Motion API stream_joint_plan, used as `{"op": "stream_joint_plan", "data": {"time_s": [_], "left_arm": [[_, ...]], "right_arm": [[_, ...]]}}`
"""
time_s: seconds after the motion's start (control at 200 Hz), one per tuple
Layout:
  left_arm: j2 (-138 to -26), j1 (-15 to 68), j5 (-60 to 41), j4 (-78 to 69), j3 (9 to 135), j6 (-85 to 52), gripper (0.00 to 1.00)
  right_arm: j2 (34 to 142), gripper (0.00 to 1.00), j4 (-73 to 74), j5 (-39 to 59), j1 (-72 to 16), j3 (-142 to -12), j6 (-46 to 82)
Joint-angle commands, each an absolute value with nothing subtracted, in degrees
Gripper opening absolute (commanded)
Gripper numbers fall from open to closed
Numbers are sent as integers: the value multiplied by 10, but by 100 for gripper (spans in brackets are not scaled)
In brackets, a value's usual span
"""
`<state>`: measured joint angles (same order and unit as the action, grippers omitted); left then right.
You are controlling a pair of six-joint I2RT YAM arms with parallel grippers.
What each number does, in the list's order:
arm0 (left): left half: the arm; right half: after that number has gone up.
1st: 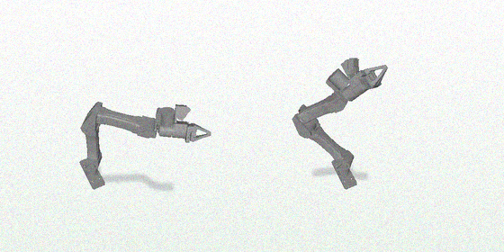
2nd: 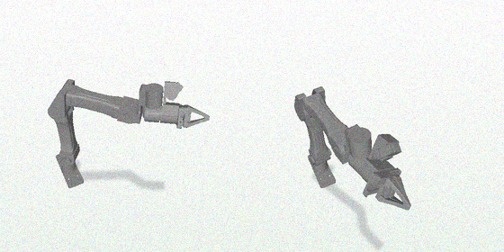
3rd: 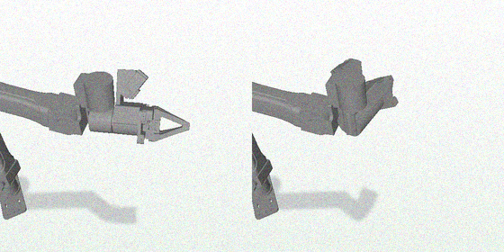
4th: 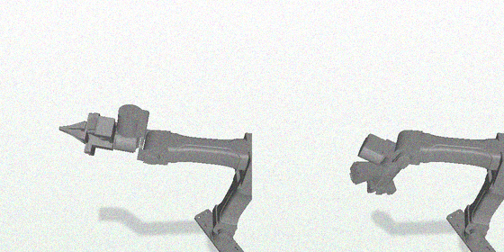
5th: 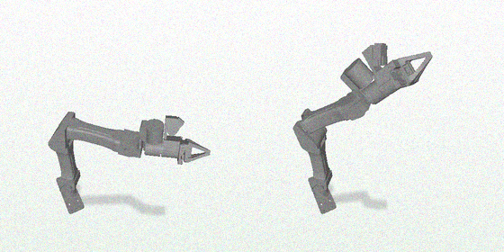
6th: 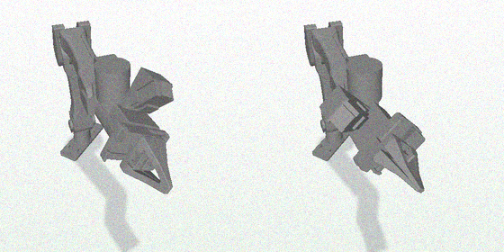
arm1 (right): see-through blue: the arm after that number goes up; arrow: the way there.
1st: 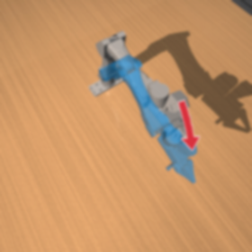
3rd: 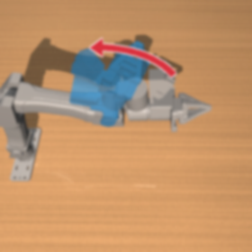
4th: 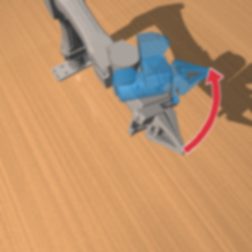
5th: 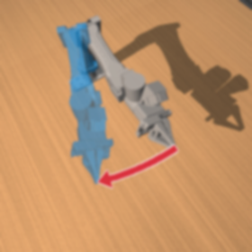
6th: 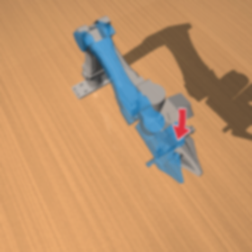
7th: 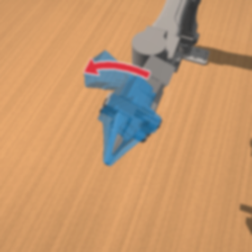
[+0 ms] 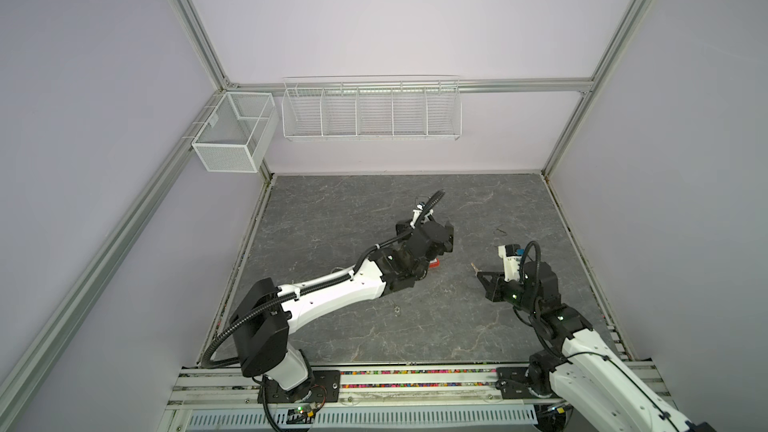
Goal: Unlock with the key
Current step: 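Move the left gripper down over the red padlock while the right gripper holds the key, then close the left gripper on the red padlock body and lift it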
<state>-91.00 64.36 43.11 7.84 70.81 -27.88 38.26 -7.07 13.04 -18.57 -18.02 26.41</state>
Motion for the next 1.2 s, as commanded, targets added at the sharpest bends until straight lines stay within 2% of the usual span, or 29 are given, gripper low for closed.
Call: {"op": "stream_joint_plan", "data": {"time_s": [0.0, 0.04, 0.055, 0.18, 0.295, 0.41, 0.565, 0.655, 0.86, 1.195], "left_arm": [[-910, 623, 570, 171, 704, -433, 80], [-911, 602, 479, 132, 692, -399, 98], [-914, 597, 448, 125, 692, -389, 100], [-989, 576, 335, 270, 799, -422, 98], [-1082, 575, 285, 438, 920, -442, 99], [-1120, 576, 235, 460, 937, -466, 100], [-1167, 551, 155, 502, 965, -554, 74], [-1192, 537, 102, 490, 970, -571, 66], [-1240, 523, 71, 462, 1014, -604, 63], [-1311, 517, 67, 577, 1107, -652, 56]], "right_arm": [[345, 6, -79, 129, -184, -172, 265], [334, 6, -92, 128, -183, -174, 263], [329, 6, -98, 128, -184, -175, 262], [303, 6, -133, 131, -183, -171, 265], [283, 6, -131, 145, -184, -149, 290], [279, 6, -141, 163, -184, -143, 301], [263, 6, -158, 162, -183, -138, 310], [249, 6, -164, 163, -183, -134, 312], [255, 6, -156, 165, -184, -131, 311], [231, 6, -161, 154, -183, -127, 313]]}}
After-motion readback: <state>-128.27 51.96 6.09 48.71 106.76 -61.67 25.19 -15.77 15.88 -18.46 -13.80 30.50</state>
